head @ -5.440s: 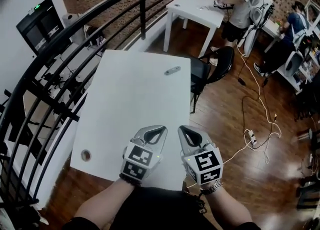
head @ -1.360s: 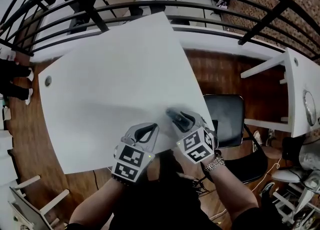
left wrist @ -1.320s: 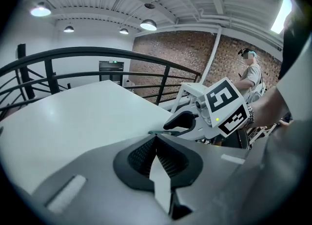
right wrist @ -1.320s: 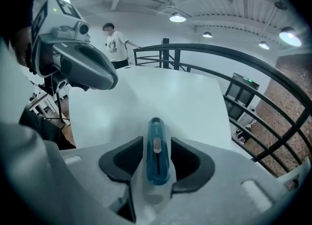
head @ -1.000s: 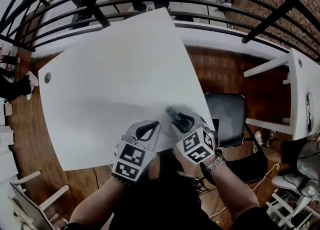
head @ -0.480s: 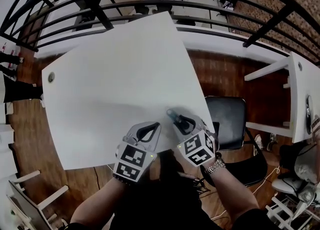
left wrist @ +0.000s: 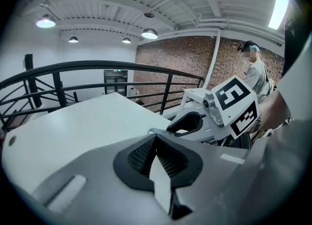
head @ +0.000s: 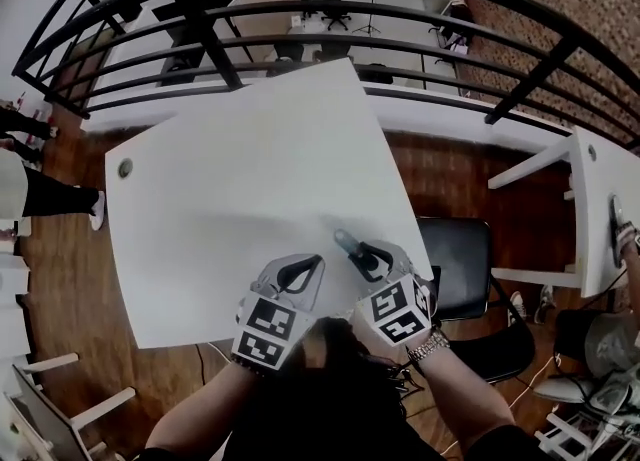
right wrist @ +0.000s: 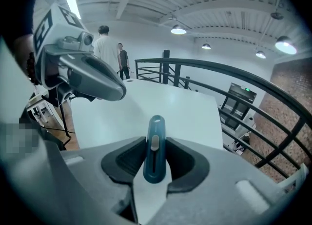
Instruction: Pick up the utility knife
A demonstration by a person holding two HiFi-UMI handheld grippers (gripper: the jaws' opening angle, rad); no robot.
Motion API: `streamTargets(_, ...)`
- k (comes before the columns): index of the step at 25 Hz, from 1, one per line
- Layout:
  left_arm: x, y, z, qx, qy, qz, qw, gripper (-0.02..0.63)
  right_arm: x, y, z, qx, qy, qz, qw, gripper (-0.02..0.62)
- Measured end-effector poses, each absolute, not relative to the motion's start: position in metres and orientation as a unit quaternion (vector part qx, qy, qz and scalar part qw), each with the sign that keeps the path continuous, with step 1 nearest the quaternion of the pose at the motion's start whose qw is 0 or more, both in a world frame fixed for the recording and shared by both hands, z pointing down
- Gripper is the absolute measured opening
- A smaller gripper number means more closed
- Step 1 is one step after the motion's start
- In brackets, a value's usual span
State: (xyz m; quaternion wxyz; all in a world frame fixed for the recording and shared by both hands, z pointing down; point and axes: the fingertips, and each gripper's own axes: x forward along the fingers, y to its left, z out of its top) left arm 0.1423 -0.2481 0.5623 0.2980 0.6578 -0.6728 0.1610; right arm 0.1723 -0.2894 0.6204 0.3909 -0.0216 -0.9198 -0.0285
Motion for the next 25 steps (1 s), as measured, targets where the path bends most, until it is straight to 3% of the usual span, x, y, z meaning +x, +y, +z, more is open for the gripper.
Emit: streamTargets(25,0.092,-0.211,0.463,0.654,-0.723,0.114,0.192,0.017,0.109,-0.254,0.468,0.023,-0.967,-0.075,0.244,0.119)
